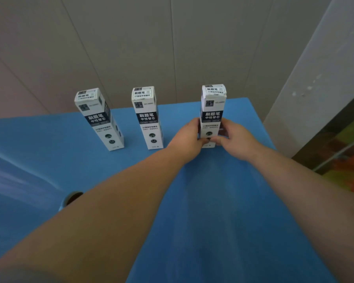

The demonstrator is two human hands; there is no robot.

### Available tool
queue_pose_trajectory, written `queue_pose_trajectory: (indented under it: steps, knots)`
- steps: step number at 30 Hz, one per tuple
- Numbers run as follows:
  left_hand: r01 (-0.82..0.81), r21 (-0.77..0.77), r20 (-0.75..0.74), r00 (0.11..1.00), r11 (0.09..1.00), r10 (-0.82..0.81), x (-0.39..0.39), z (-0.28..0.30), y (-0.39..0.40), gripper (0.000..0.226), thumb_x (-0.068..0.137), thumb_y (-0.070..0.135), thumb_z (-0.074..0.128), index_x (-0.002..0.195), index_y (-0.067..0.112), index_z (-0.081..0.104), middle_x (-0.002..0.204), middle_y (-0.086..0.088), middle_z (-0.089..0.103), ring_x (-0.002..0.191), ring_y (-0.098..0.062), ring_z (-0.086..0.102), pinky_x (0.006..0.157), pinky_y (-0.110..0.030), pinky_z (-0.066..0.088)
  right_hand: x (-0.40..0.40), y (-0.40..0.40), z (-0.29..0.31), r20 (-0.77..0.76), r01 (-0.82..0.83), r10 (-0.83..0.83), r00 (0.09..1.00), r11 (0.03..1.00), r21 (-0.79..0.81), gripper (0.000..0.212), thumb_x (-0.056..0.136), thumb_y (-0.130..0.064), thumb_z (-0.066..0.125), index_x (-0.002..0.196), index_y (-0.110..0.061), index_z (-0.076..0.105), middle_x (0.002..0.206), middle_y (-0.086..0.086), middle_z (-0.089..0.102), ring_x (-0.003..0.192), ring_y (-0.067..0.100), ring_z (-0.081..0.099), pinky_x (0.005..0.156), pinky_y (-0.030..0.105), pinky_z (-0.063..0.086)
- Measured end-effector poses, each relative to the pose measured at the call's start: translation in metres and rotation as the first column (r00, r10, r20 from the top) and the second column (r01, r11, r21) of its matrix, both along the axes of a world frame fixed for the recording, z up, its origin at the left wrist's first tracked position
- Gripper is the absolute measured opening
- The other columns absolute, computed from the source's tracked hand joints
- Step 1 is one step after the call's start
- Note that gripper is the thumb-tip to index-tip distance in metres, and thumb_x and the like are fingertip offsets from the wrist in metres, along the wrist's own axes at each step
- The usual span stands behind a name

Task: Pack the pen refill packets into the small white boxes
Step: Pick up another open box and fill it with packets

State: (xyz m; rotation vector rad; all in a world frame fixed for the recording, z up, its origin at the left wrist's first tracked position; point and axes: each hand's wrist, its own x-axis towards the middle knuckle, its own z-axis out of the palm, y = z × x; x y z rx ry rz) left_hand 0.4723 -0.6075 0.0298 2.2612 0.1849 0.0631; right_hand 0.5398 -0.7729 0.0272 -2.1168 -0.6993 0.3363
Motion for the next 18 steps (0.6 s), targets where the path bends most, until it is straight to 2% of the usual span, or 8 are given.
queue_pose_trajectory:
  steps: [4,9,13,16,18]
  knots:
    - [0.009,-0.014,0.004,1.0,1.0,-0.009,0.017,-0.001,-0.001,0.051,0.094,0.011,0.072,0.14,0.015,0.051,0.136,-0.003,0.063,0.128,-0.021,0.058,0.107,-0.04,0.05,0.016,0.0,0.001,0.014,0.013,-0.013,1.0,1.0,-0.022,0.047,0.092,-0.009,0.069,0.133,-0.026,0.055,0.12,-0.014,0.066,0.112,0.006,0.063,0.103,0.036,0.051]
    - [0.003,-0.042,0.023,1.0,0.999,-0.002,0.017,-0.002,-0.002,0.047,0.094,0.012,0.072,0.136,0.017,0.053,0.134,-0.001,0.064,0.126,-0.021,0.059,0.1,-0.031,0.048,0.015,0.001,-0.001,-0.023,0.044,-0.044,0.999,0.999,0.008,0.046,0.094,-0.009,0.066,0.136,-0.024,0.055,0.127,-0.009,0.067,0.118,0.01,0.064,0.103,0.041,0.052]
    - [-0.018,-0.07,-0.035,0.999,0.997,0.015,0.012,-0.002,-0.005,0.044,0.095,0.015,0.072,0.135,0.016,0.053,0.134,-0.003,0.064,0.125,-0.023,0.06,0.099,-0.032,0.048,0.007,-0.001,0.001,-0.078,0.044,-0.046,0.996,0.999,-0.024,0.045,0.094,-0.011,0.068,0.137,-0.02,0.056,0.131,-0.003,0.067,0.121,0.015,0.063,0.103,0.046,0.052]
    - [-0.058,-0.001,-0.125,0.991,0.998,0.058,0.003,-0.004,-0.01,0.053,0.094,0.026,0.074,0.136,0.014,0.045,0.135,-0.008,0.059,0.124,-0.027,0.058,0.101,-0.042,0.05,-0.002,-0.007,-0.002,-0.089,0.077,-0.085,0.992,0.992,-0.098,0.064,0.088,-0.022,0.077,0.145,-0.016,0.049,0.145,0.001,0.058,0.132,0.015,0.055,0.112,0.044,0.043]
    - [-0.07,0.082,-0.153,0.985,0.994,0.082,-0.009,-0.004,-0.013,0.073,0.094,0.029,0.074,0.15,0.011,0.031,0.145,-0.01,0.048,0.135,-0.029,0.049,0.103,-0.039,0.046,-0.011,-0.012,-0.006,-0.099,0.134,-0.146,0.984,0.983,-0.123,0.078,0.086,-0.026,0.08,0.152,-0.013,0.04,0.154,0.004,0.048,0.139,0.019,0.049,0.114,0.039,0.041]
